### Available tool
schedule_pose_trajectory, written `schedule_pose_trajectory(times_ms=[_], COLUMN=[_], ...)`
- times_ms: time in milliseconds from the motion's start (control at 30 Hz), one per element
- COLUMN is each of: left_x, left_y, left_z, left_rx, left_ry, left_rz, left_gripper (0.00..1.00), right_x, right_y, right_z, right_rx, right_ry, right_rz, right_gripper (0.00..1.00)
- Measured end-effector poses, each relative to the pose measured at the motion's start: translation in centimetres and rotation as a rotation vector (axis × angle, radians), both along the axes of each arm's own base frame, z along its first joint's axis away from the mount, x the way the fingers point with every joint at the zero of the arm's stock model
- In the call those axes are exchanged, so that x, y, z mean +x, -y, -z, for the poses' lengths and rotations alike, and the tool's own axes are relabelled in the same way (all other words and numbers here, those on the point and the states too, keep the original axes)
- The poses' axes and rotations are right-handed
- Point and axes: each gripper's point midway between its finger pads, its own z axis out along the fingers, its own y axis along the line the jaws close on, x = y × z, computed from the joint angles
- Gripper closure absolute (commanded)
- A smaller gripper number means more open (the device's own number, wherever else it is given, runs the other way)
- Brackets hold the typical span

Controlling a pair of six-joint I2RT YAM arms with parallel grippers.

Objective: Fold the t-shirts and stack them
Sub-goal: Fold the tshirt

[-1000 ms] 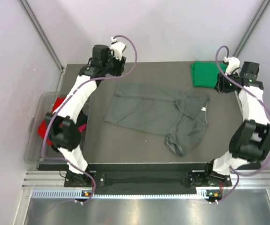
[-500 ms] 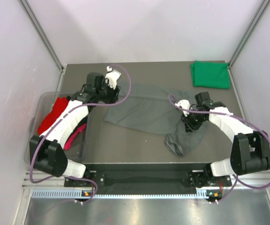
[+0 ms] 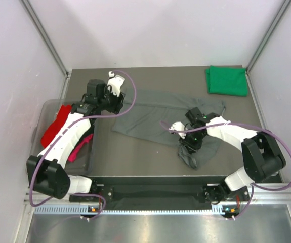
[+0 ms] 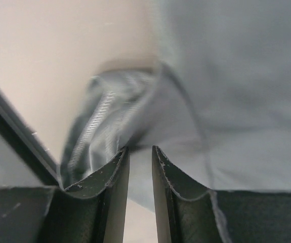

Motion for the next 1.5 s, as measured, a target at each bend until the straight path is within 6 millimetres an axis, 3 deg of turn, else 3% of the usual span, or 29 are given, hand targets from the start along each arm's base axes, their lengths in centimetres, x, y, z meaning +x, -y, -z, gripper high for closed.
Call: schedule_pose_trajectory(times_ms=[133,567,833,900,1133,1200,1267,1400,1500], left_x=[0.0,0.5,0.6,0.7,2.2,2.4,2.6,3.0,3.4], left_y=[-0.5,-1.7,-2.0,-2.2,-2.3,-2.3,-2.3,-2.7,-3.3], left_z=[0.4,0.3,0.3,0.4,0.1,0.5,1.0,2.0,3.0], left_rx=[0.004,0.005,0.009,0.017,0.046,0.050,0.056,0.063,0.067], left_ry=[-0.009,-0.002,-0.001,0.000,-0.010,-0.019,-0.034,-0.061,-0.086], left_rz=[-0.014,-0.050,-0.059,-0.064,-0.076,-0.076,-0.076,-0.086,-0.103], left_gripper=[0.43,0.44,0.42,0.42,0.43,0.43,0.43,0.43,0.43], right_x=[-1.7,-3.8,-3.2,-2.4,-0.3,-0.4,-1.6,-4.2,-4.9], right_y=[-0.9,-2.4,-2.5,-2.3,-1.3,-0.6,0.9,3.3,3.7], right_z=[0.1,0.1,-0.1,-1.1,-7.8,-8.5,-7.7,-4.0,-2.9], right_rx=[-0.012,-0.002,-0.027,-0.029,0.035,0.053,0.044,-0.014,-0.034], right_ry=[-0.057,-0.150,-0.137,-0.068,0.274,0.370,0.417,0.379,0.332], right_rz=[-0.068,-0.146,-0.157,-0.161,-0.156,-0.160,-0.170,-0.197,-0.224], right_gripper=[0.75,0.72,0.68,0.66,0.65,0.65,0.65,0.65,0.66])
